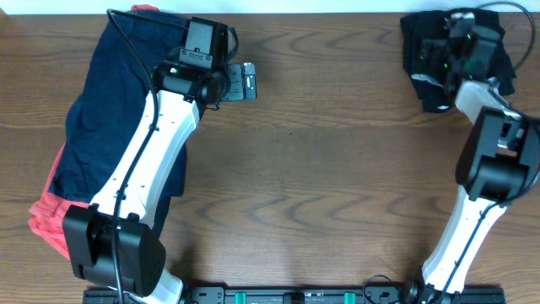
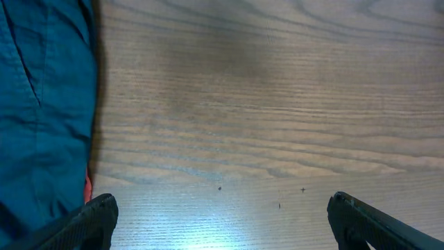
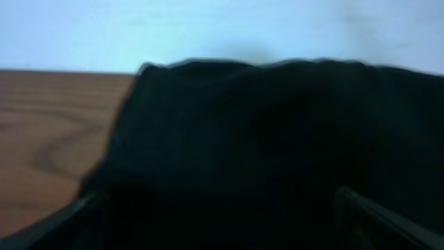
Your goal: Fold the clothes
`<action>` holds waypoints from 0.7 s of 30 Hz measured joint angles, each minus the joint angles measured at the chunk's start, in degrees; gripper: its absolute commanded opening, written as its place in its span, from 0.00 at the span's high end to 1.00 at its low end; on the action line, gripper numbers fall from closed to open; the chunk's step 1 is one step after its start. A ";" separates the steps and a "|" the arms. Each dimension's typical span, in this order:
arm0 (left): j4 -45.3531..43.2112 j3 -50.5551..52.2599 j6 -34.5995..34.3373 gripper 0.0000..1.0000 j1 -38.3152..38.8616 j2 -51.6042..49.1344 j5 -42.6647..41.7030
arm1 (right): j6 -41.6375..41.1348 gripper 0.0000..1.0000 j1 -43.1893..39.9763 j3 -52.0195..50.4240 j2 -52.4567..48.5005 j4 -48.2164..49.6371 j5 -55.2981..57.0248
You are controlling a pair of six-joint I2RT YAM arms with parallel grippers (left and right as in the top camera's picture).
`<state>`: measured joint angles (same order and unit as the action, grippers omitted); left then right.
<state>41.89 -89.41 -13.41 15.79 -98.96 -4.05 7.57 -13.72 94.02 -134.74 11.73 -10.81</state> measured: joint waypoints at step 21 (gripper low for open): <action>-0.98 0.00 0.00 0.02 0.00 0.00 0.00 | -2.01 0.01 1.29 21.35 -15.30 -6.60 0.02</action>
<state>40.91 -89.41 -13.41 15.79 -98.96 -4.05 5.56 -12.43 115.37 -150.04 5.13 -10.79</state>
